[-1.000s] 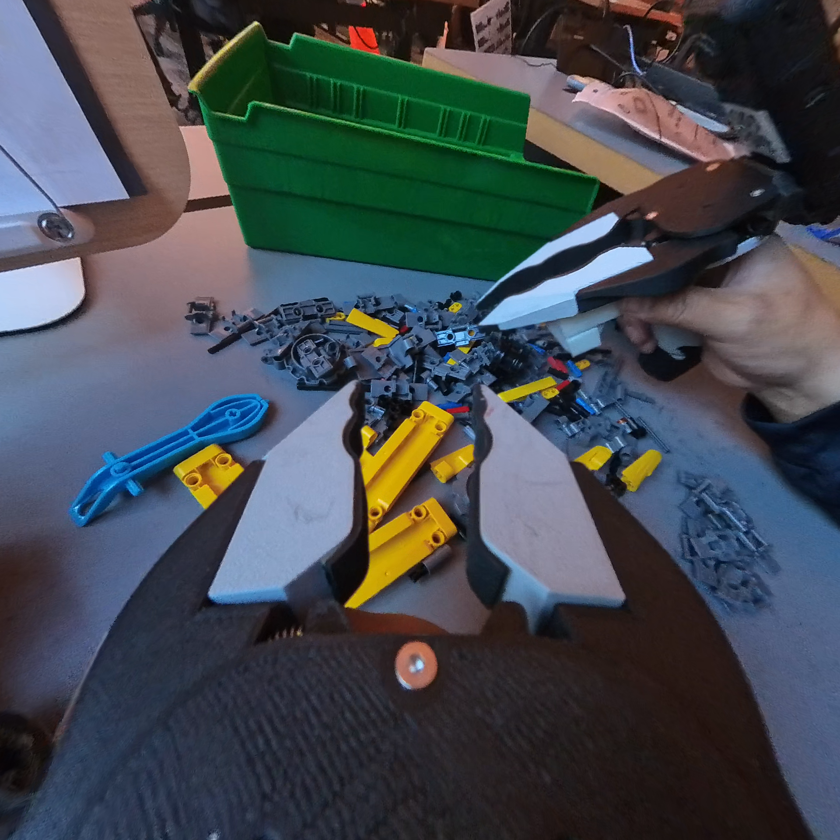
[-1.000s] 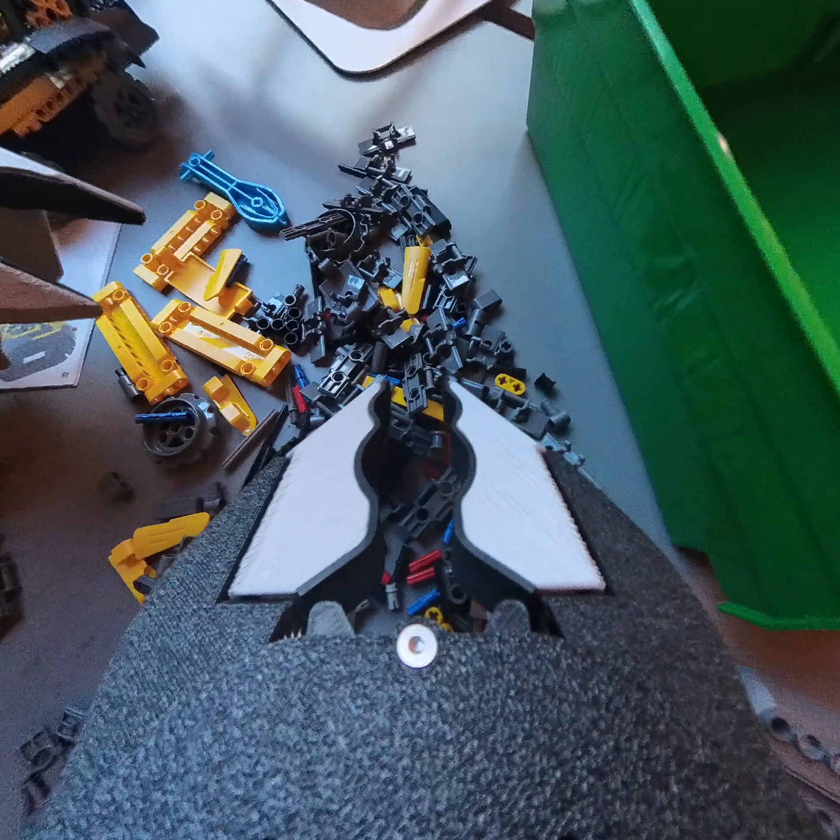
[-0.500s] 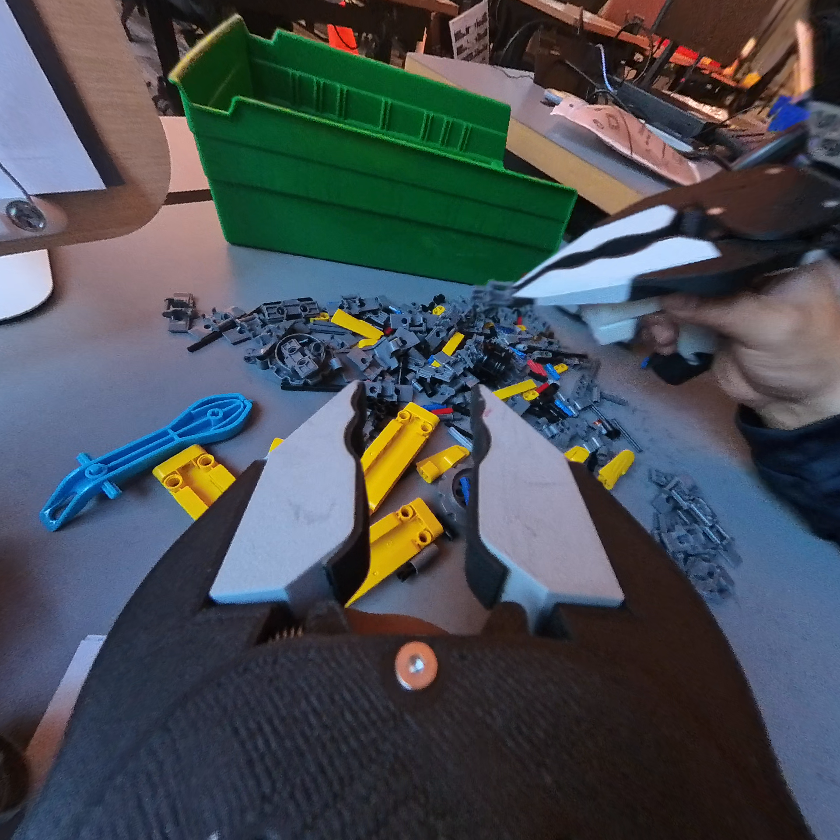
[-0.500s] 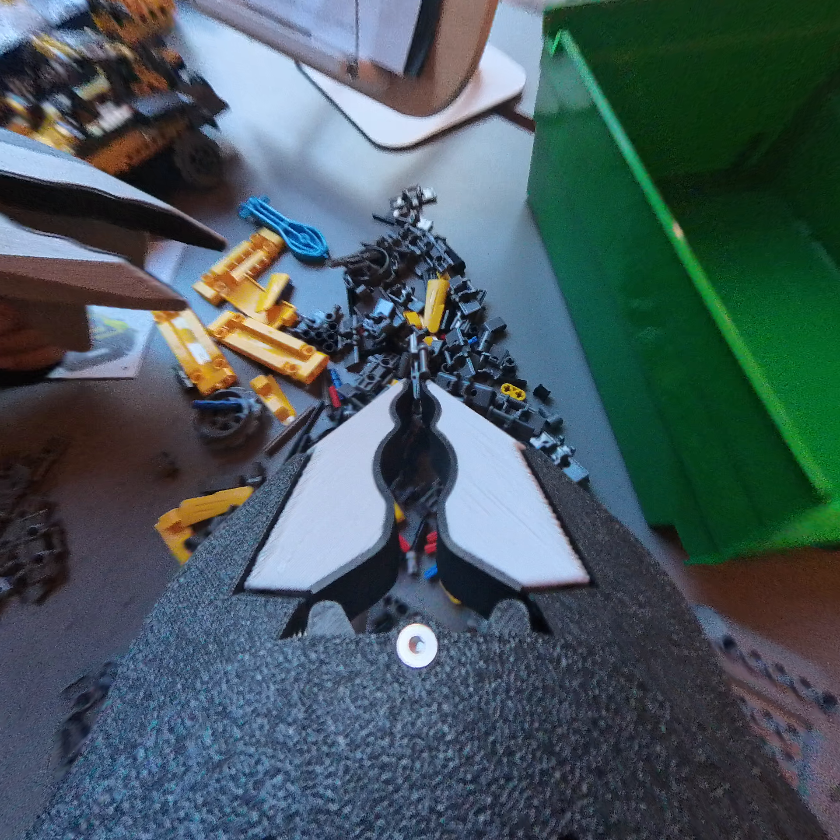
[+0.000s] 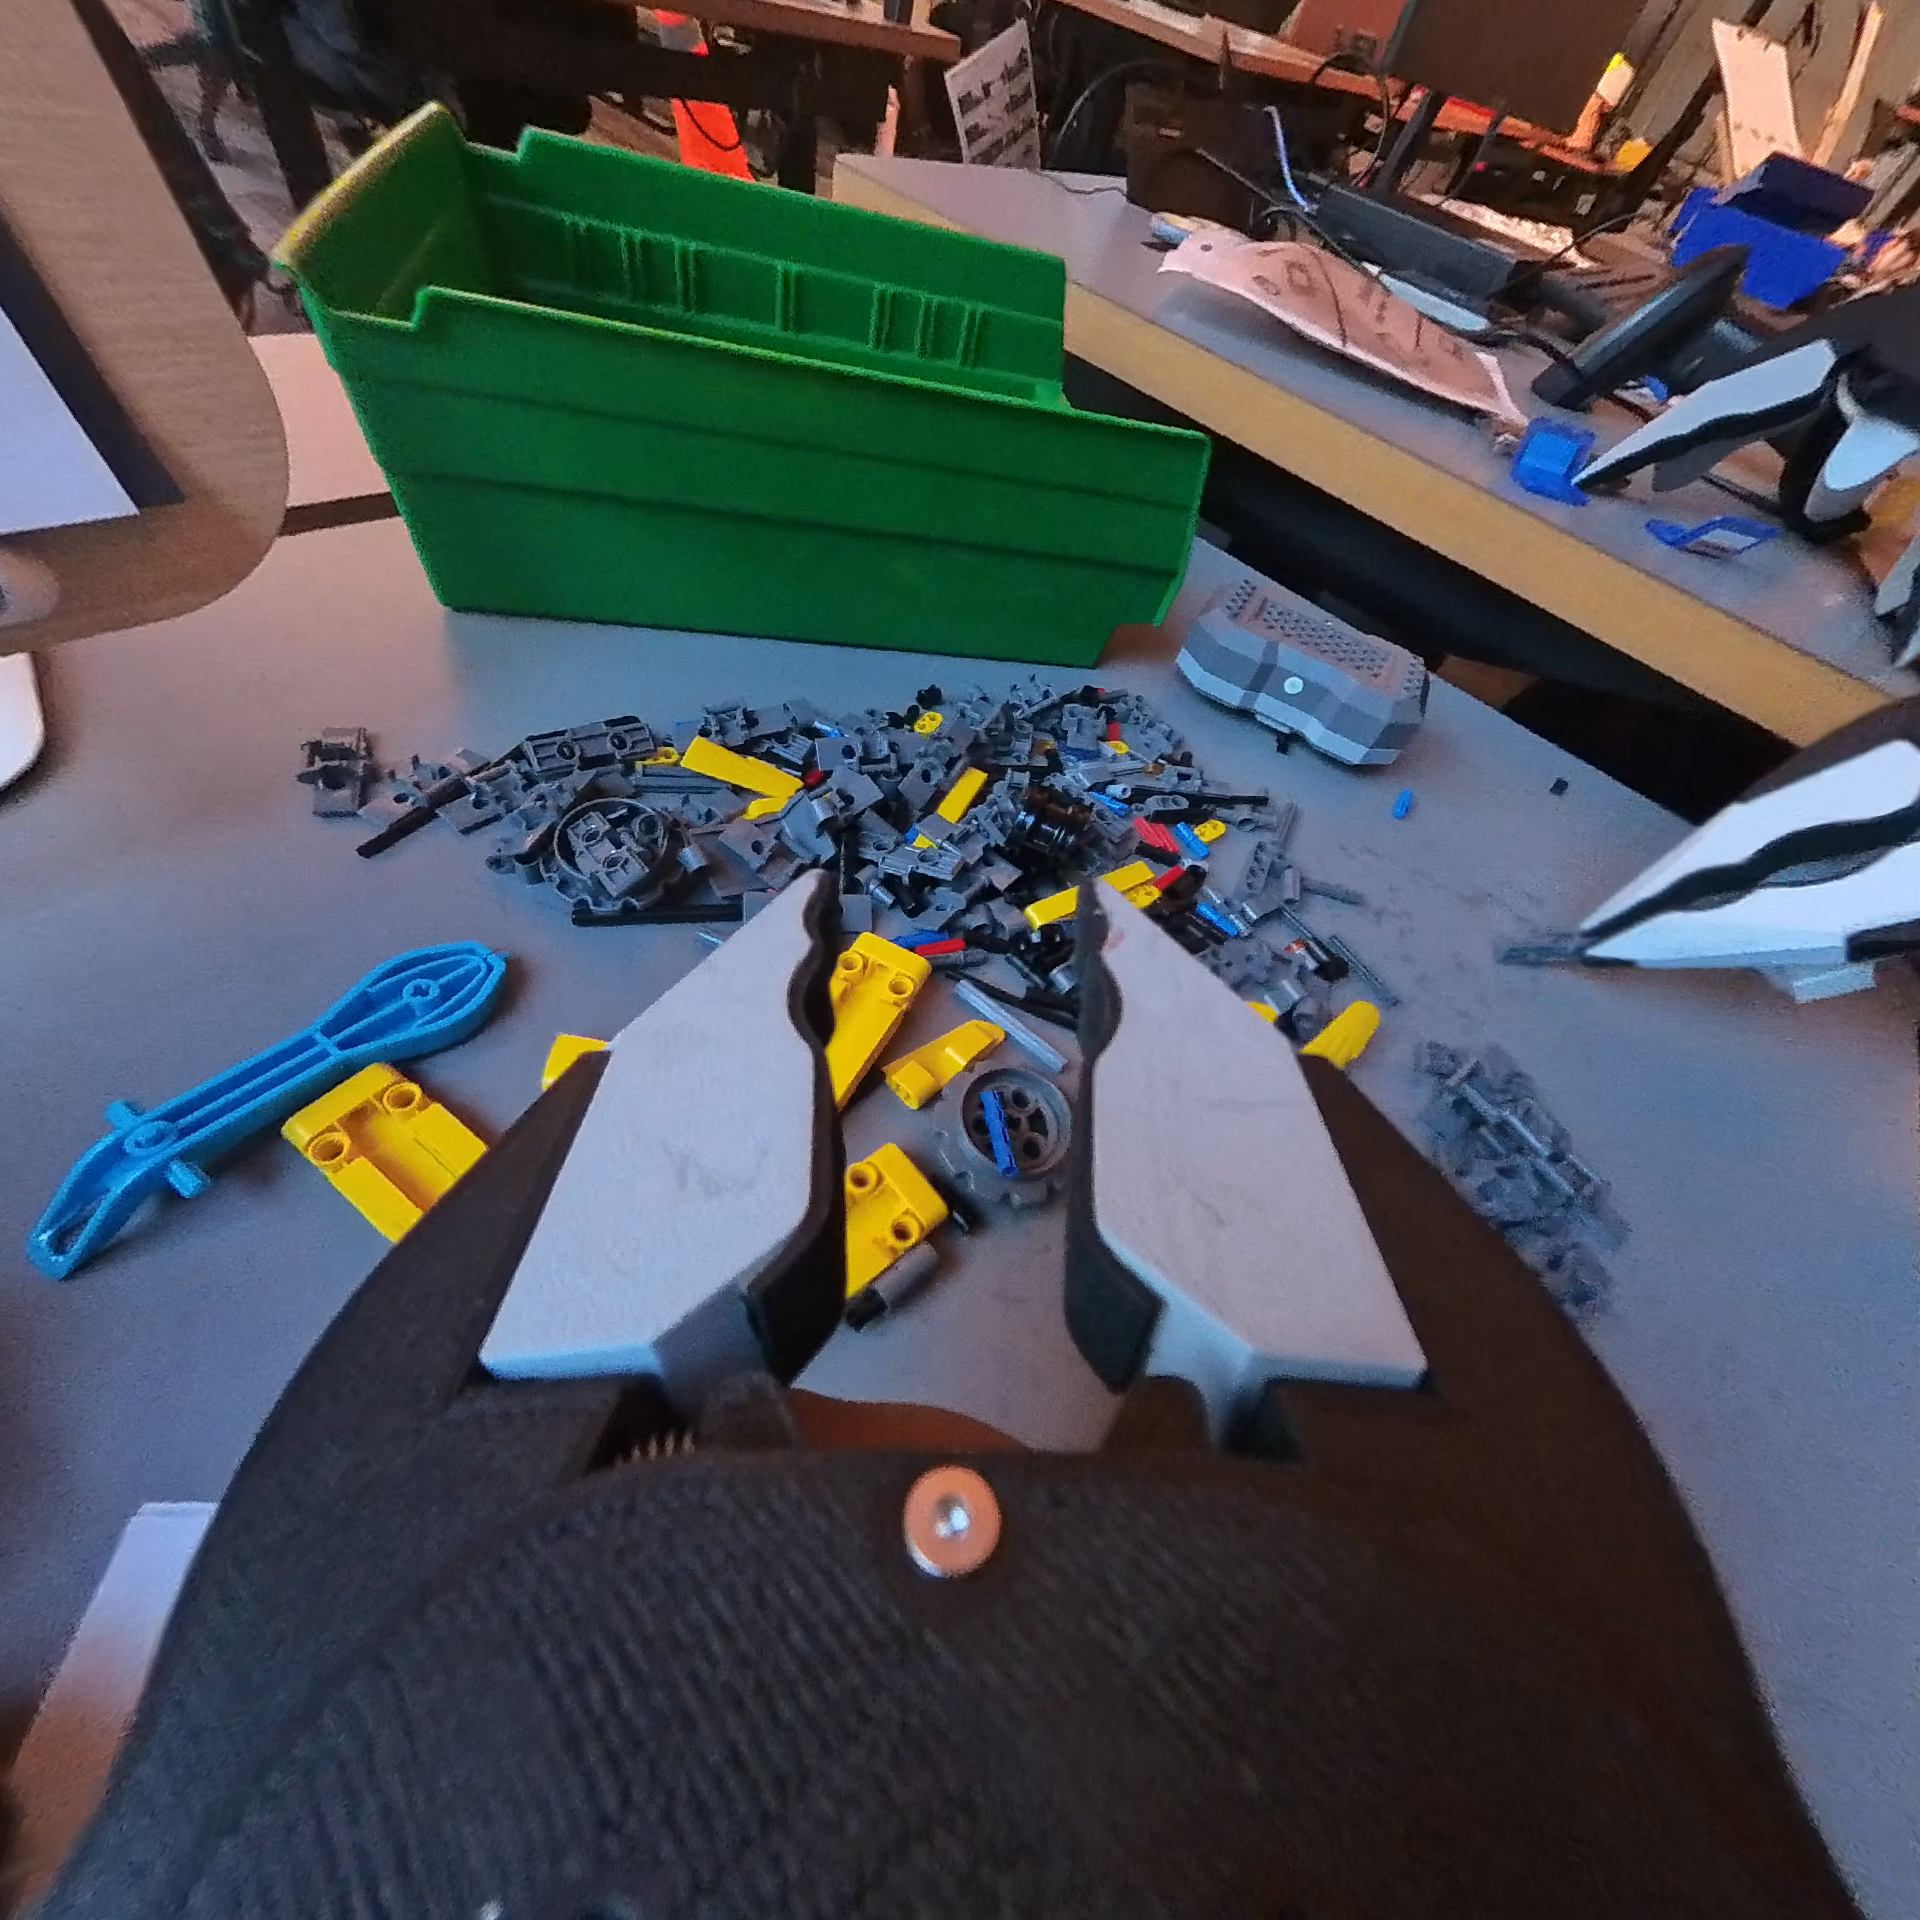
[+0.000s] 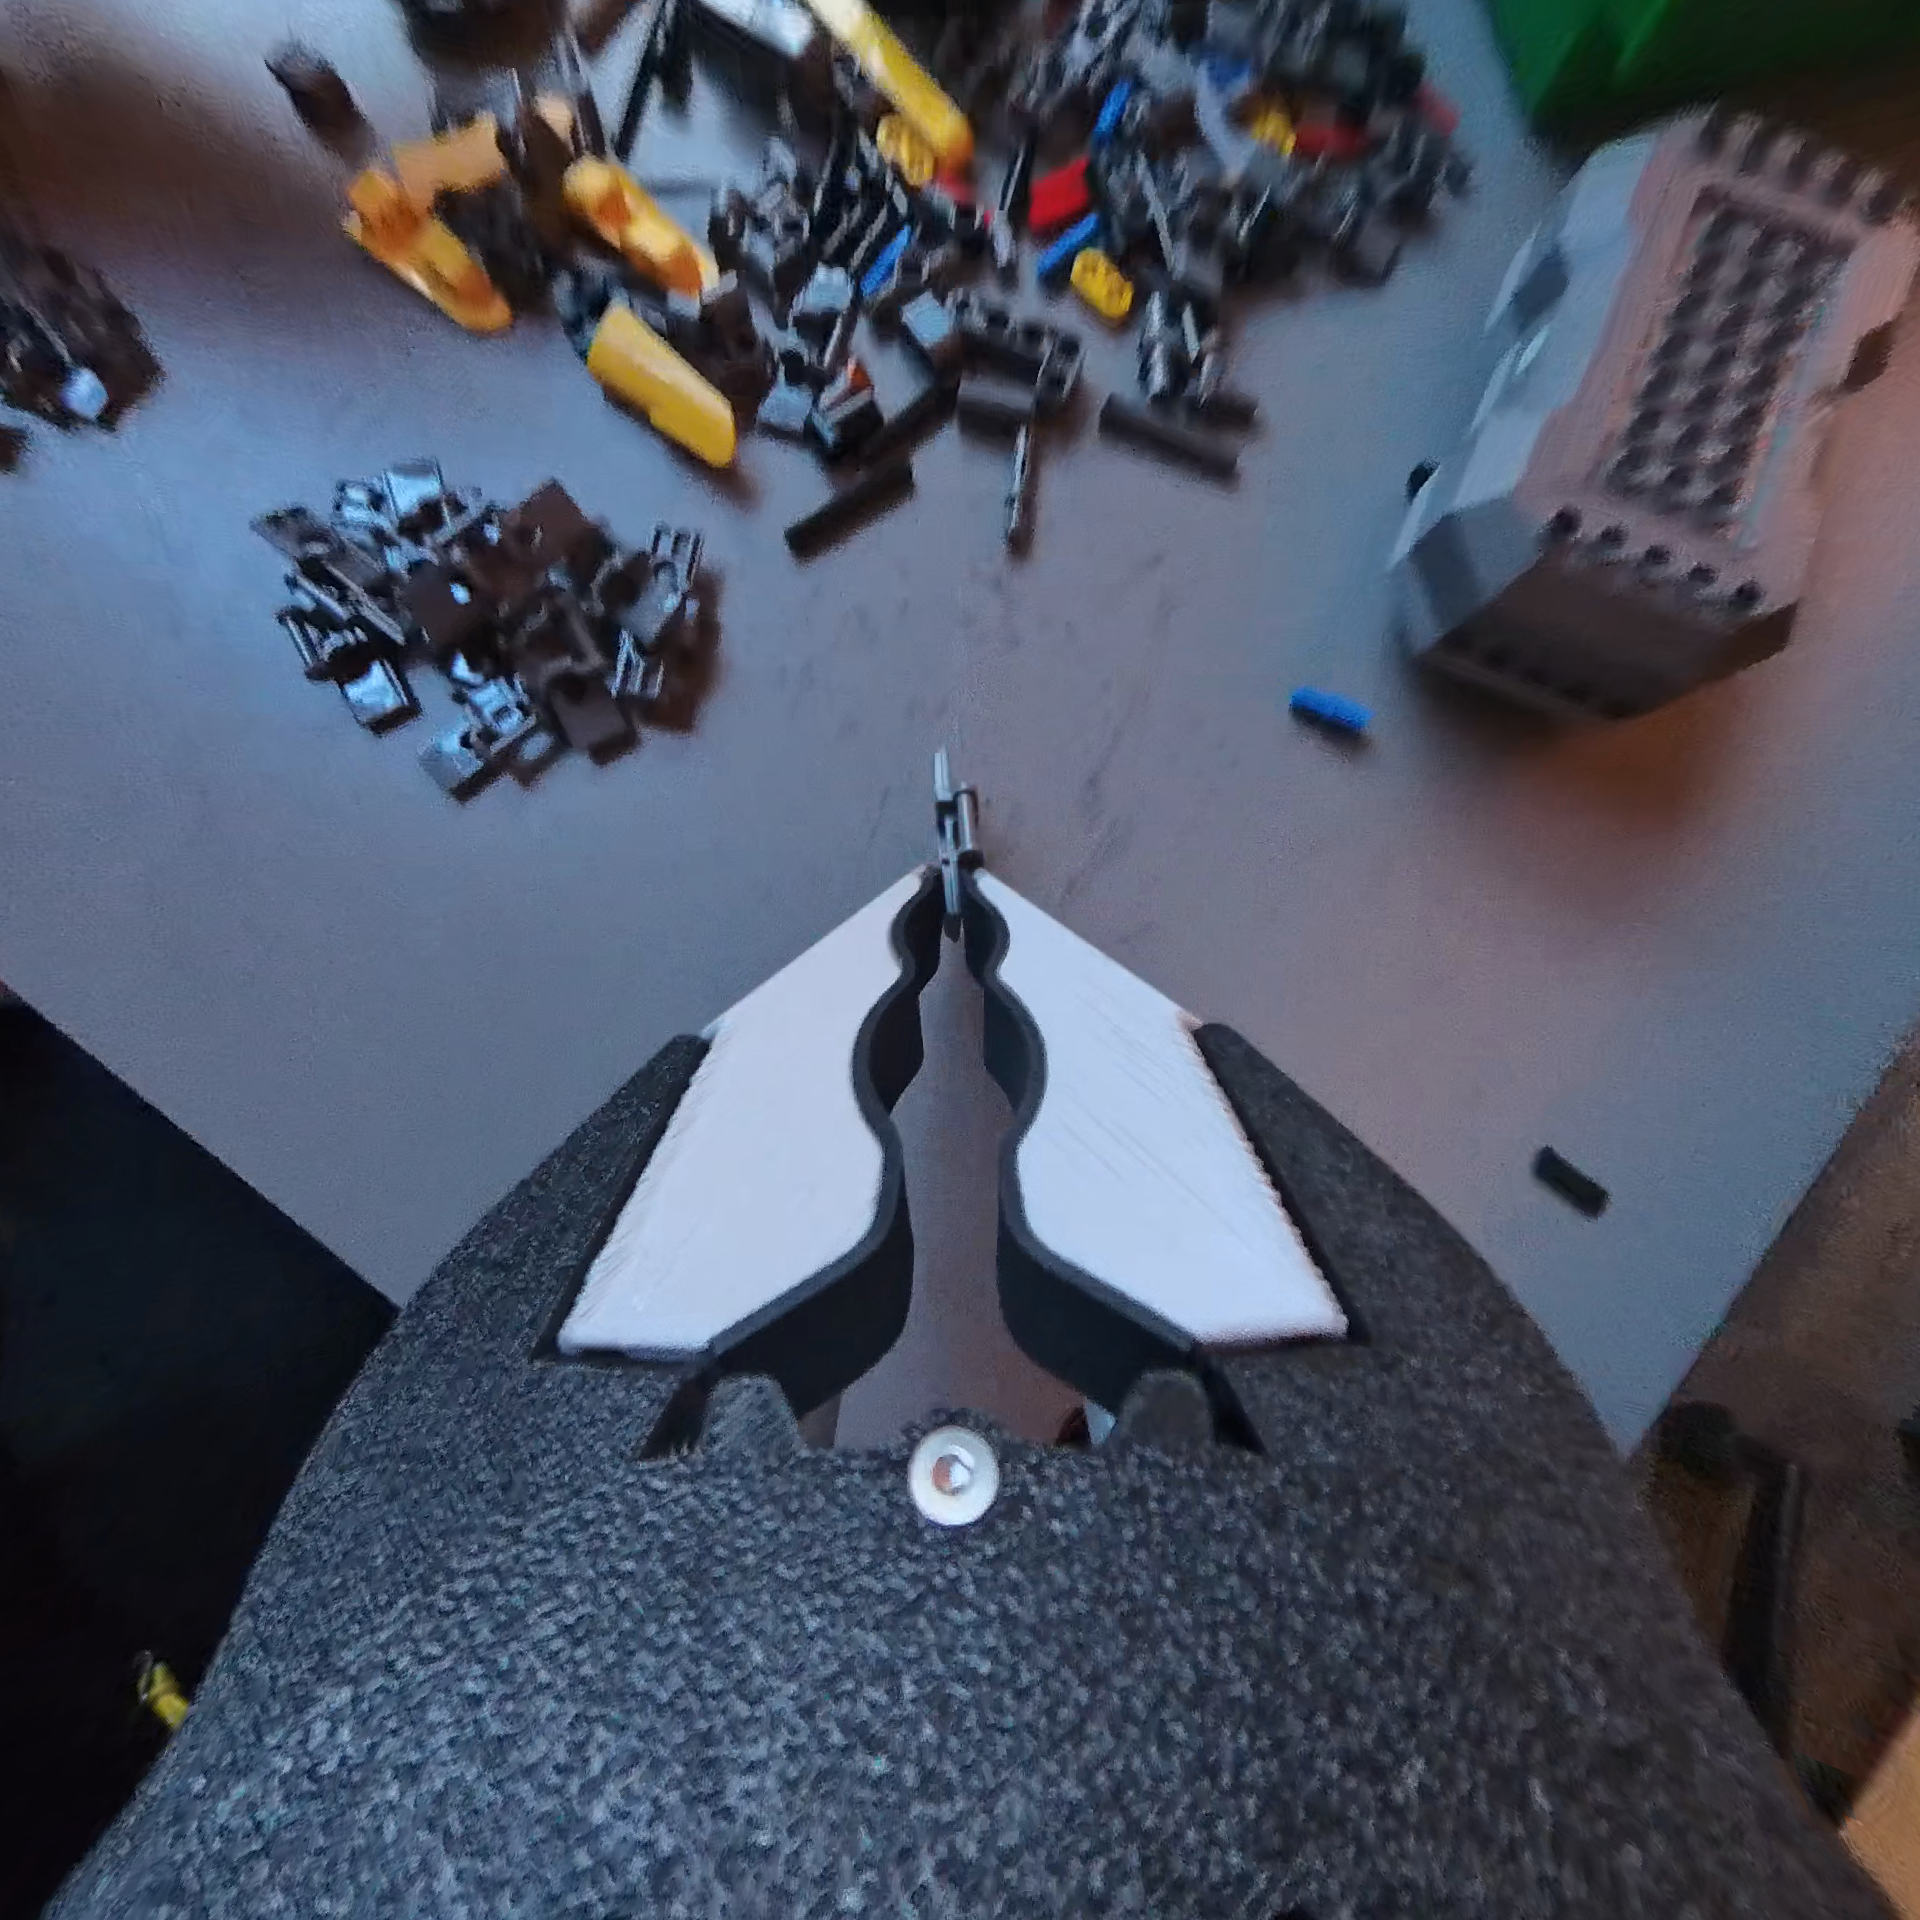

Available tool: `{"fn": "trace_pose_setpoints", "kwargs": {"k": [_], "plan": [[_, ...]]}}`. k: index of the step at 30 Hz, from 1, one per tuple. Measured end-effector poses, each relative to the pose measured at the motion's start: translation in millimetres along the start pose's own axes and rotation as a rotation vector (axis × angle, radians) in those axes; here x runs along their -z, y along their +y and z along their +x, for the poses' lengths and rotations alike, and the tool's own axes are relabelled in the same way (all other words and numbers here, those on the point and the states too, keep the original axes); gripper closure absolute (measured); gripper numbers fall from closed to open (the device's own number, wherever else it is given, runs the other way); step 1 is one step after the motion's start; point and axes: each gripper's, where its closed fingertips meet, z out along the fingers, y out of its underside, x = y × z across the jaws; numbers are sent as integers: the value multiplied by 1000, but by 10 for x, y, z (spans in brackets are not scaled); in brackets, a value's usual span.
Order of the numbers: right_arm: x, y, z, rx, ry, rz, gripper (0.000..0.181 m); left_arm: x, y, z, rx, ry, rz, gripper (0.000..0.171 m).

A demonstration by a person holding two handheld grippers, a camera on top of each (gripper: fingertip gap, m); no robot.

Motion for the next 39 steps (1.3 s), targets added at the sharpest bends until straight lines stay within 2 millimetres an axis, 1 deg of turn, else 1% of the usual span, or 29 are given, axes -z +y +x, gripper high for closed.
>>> {"fn": "trace_pose_setpoints", "kwargs": {"k": [2,4,6,8,11,13,17,19,20,22,24,25,27,29,31,34,35,39], "plan": [[-22,37,-2,21,22,-14,178,1,28,-27,-22,-20,-13,130],[14,-57,-12,26,18,17,172,11,50,-59,-26,-33,-20,129],[86,-240,-27,22,-15,78,171,25,75,-79,-13,-33,-21,129],[146,-457,18,23,-24,136,171,26,75,-105,-4,-37,-18,130],[124,-859,109,55,-23,214,171,12,93,-126,9,-38,-26,129],[-1,-1142,153,74,-39,249,171,10,92,-133,2,-45,-24,130],[-402,-1690,174,53,-127,260,168,1,99,-186,-12,-72,-20,133],[-617,-1892,225,45,-130,229,166,-9,111,-200,-1,-70,-27,133],[-721,-1958,248,43,-127,202,167,-10,111,-206,4,-70,-25,133],[-917,-2031,264,38,-127,135,167,-8,107,-217,8,-71,-24,133],[-1107,-2046,265,51,-128,68,167,-6,103,-215,21,-66,-22,133],[-1202,-2032,283,67,-123,31,167,-11,105,-197,29,-56,-23,133],[-1357,-1971,365,112,-98,-45,163,-25,120,-156,39,-34,-30,133],[-1445,-1906,361,136,-140,-102,163,-34,130,-127,37,-24,-35,132],[-1482,-1856,295,132,-218,-139,164,-31,119,-109,29,-21,-32,132],[-1468,-1877,272,115,-258,-128,167,-22,102,-98,29,-17,-26,132],[-1438,-1891,241,111,-280,-114,178,-18,97,-103,31,-18,-23,133],[-1237,-1932,162,92,-302,-40,180,-4,81,-119,48,-14,-17,133]]}}
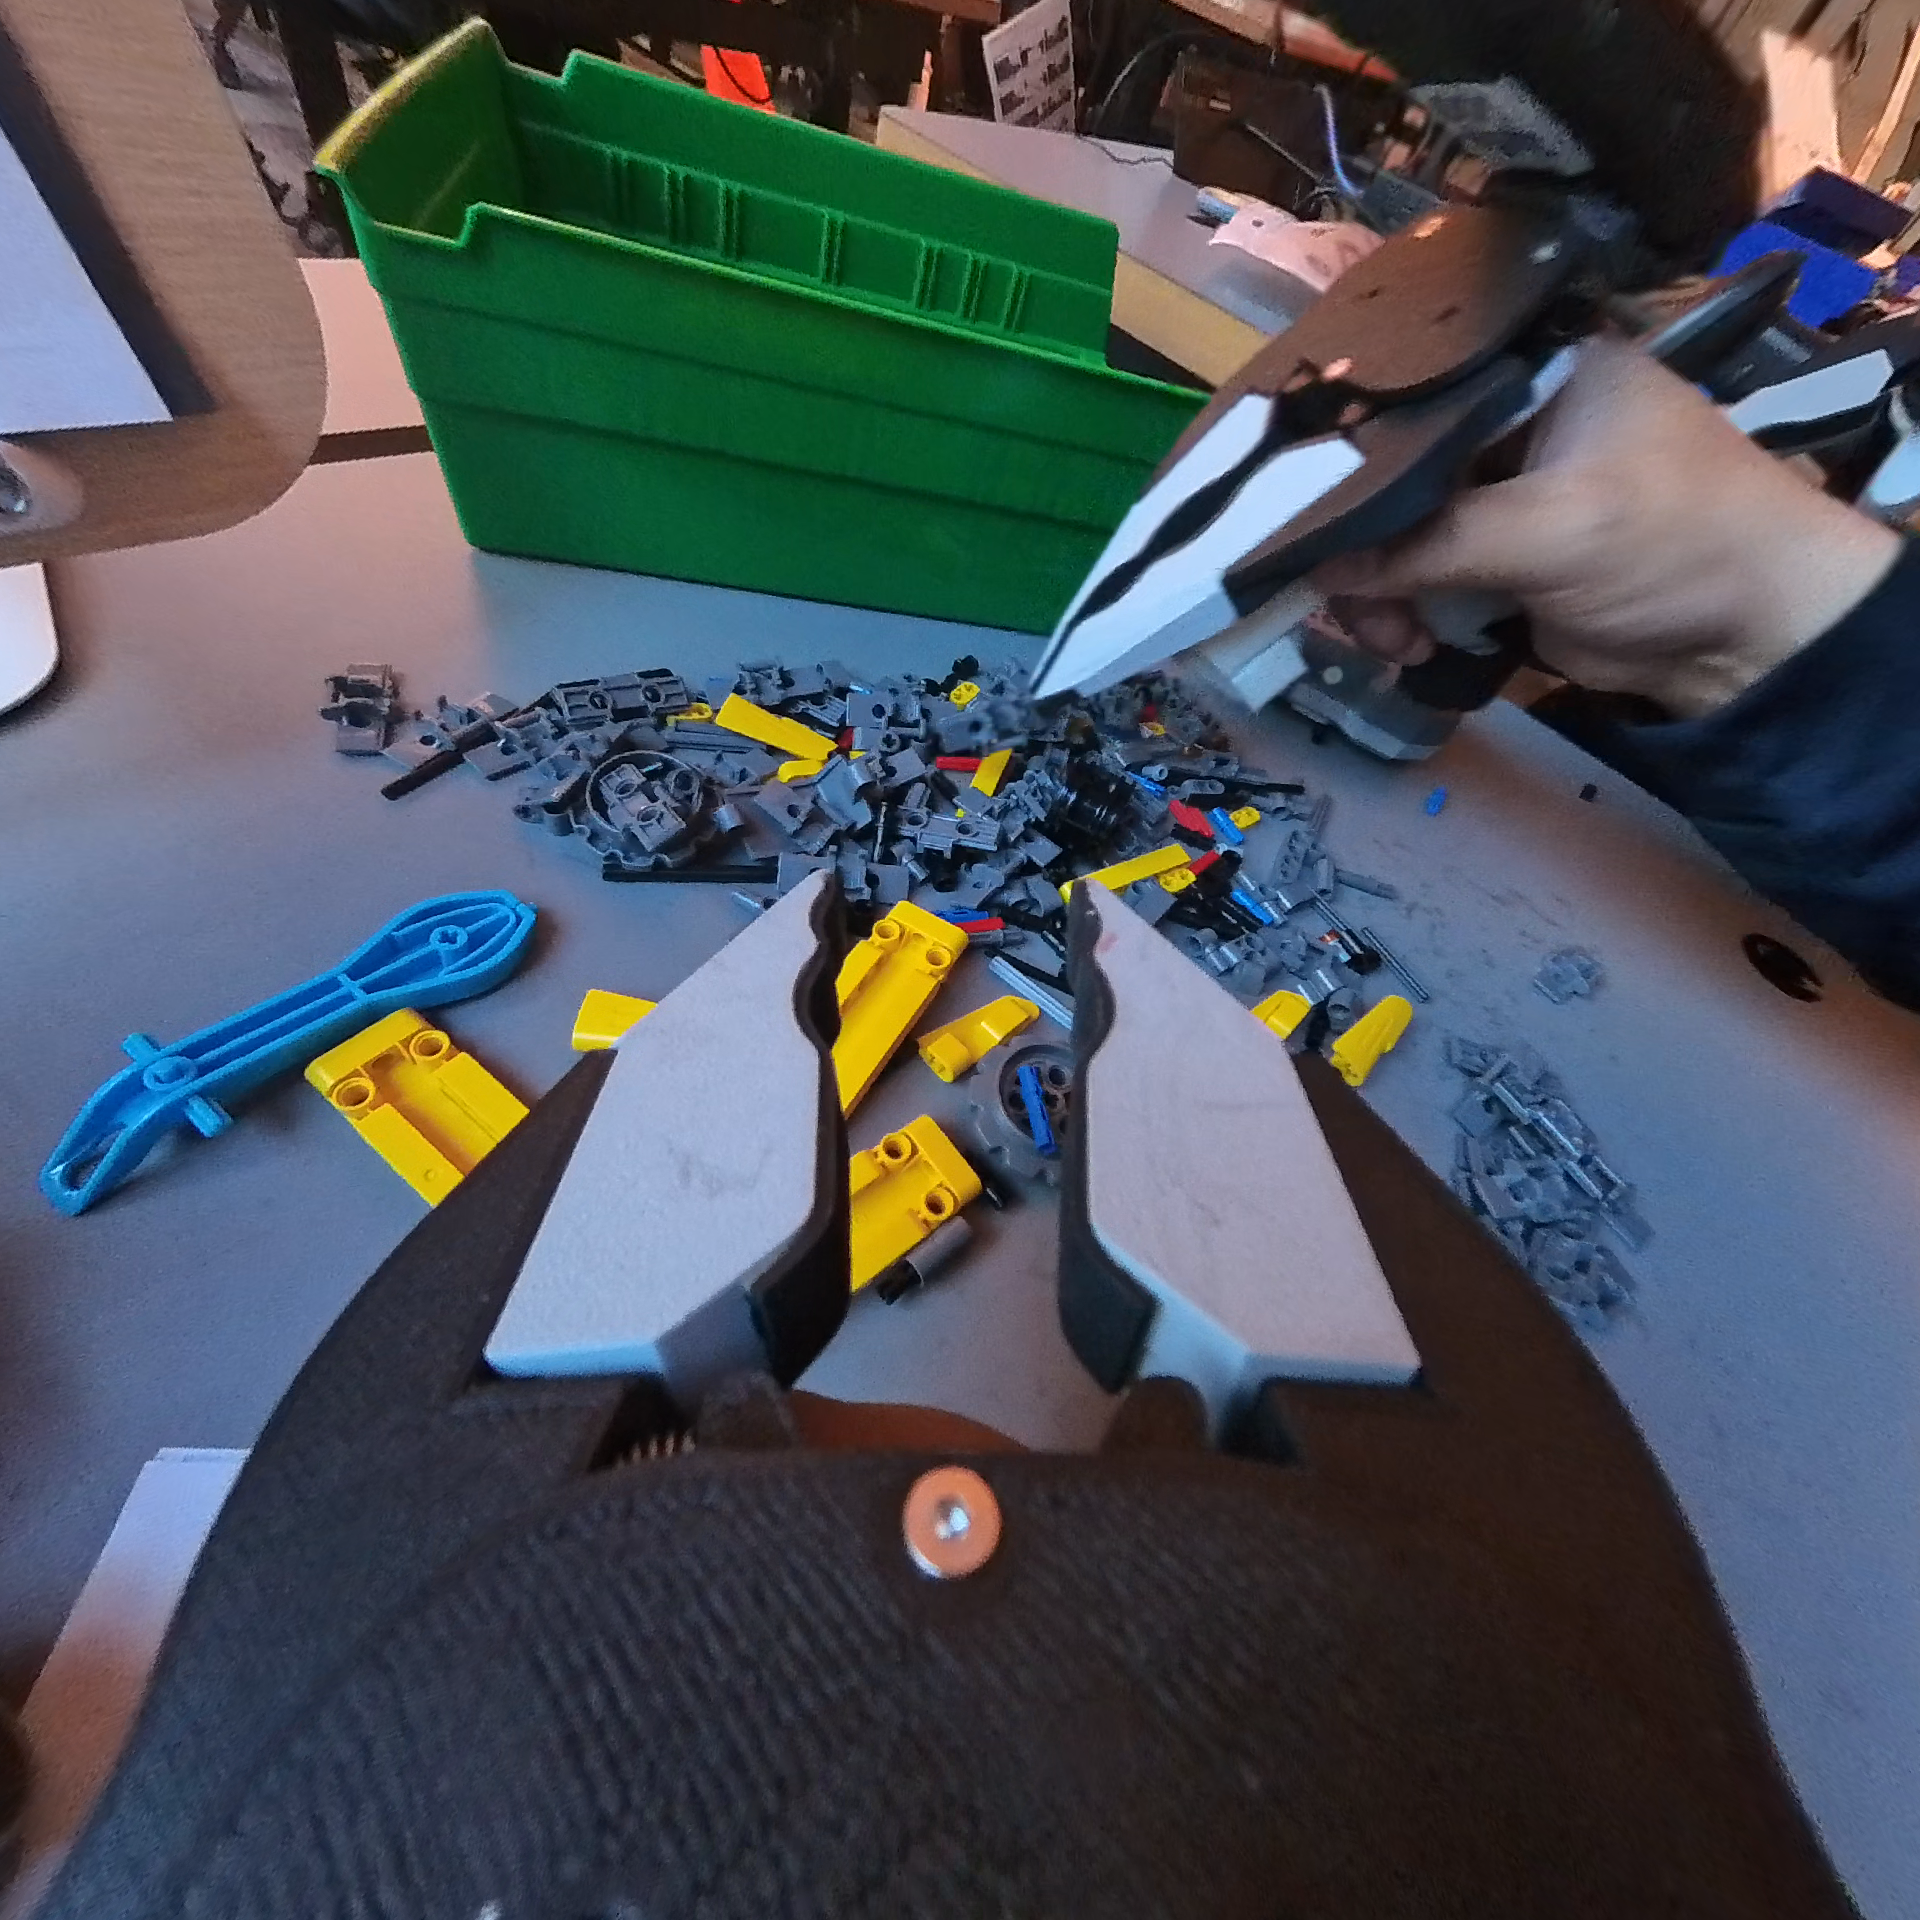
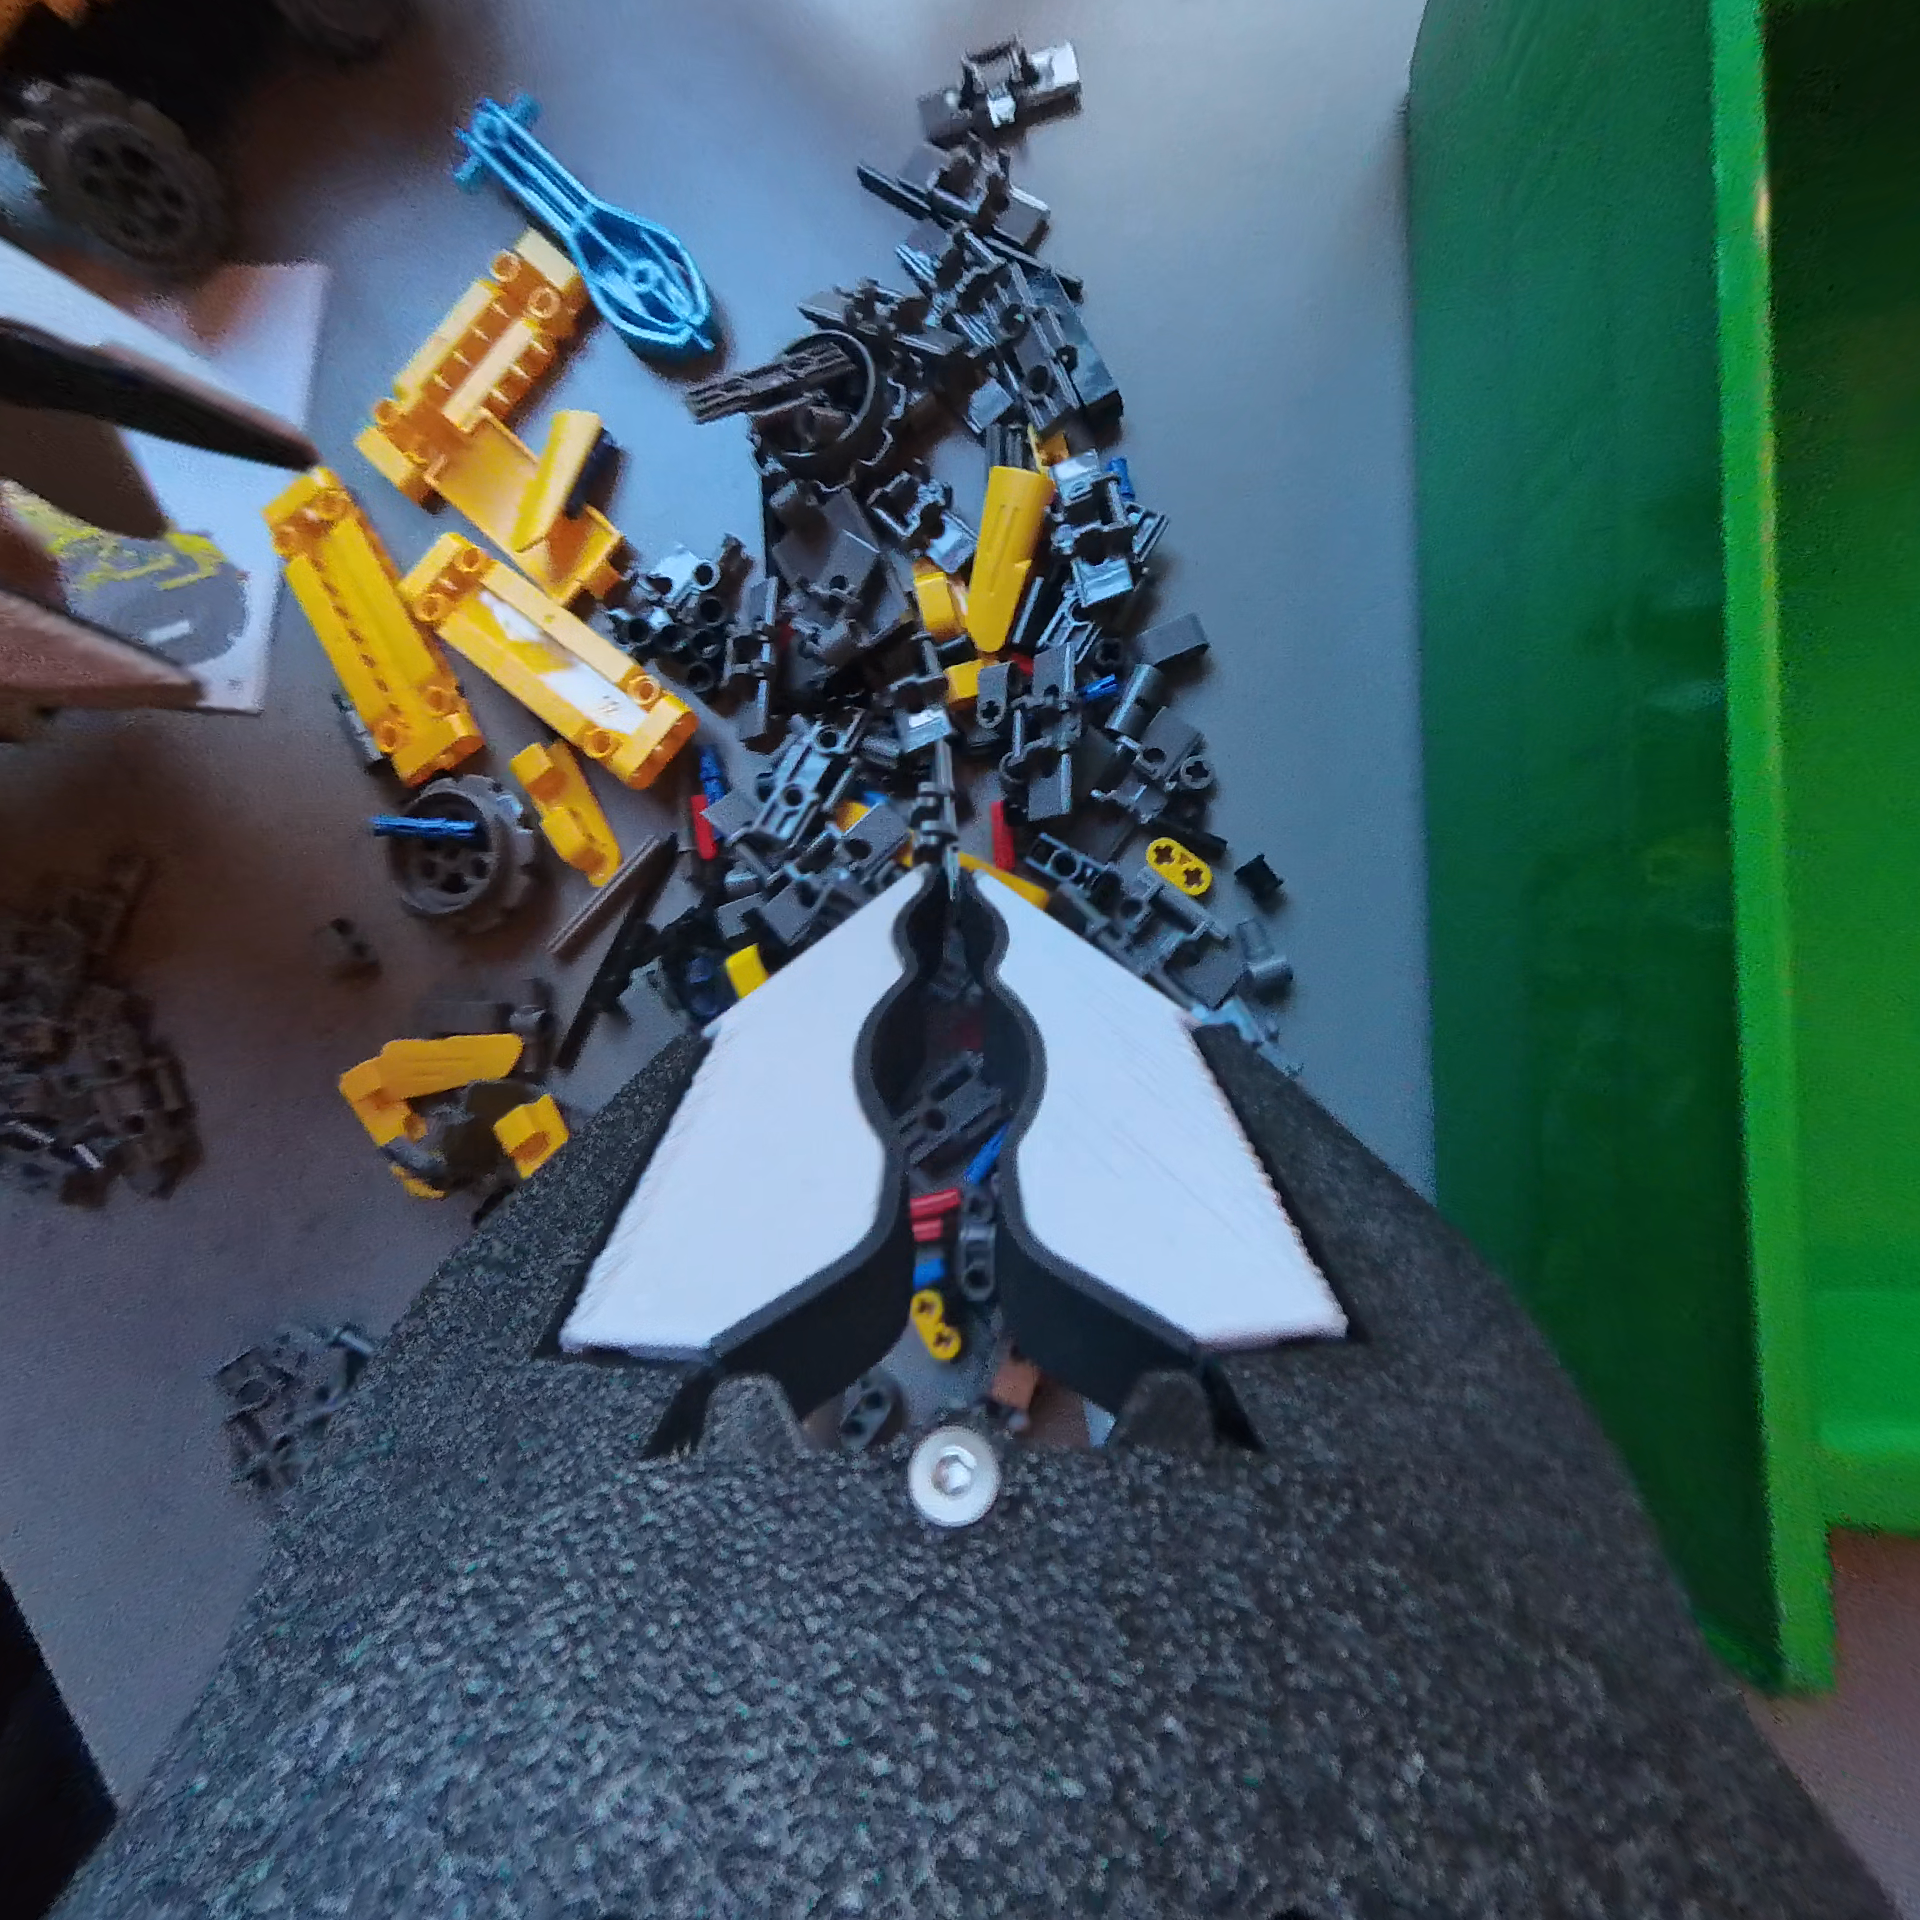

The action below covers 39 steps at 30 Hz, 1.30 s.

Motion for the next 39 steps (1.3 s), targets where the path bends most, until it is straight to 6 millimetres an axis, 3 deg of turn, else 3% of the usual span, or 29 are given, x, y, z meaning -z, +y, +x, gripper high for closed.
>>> {"fn": "trace_pose_setpoints", "kwargs": {"k": [3,6,10,14,18,22,32,39], "plan": [[203,76,-110,0,13,33,180,11,-19,28,0,11,7,133],[552,256,-279,9,50,62,179,-3,12,19,-20,-1,-7,132],[1030,791,-464,-27,118,45,179,-10,22,57,-15,15,-14,131],[1176,1451,-558,-71,179,-56,179,-4,6,78,-38,8,-7,131],[1116,1763,-618,-118,163,-97,179,-13,33,54,-45,-3,-18,132],[1048,1789,-645,-107,149,-105,179,-13,43,-30,-55,-36,-19,132],[994,1563,-630,-72,129,-65,176,-54,98,-61,-30,-31,-42,132],[708,1196,-639,-47,101,13,170,-70,118,-12,-58,-27,-50,132]]}}
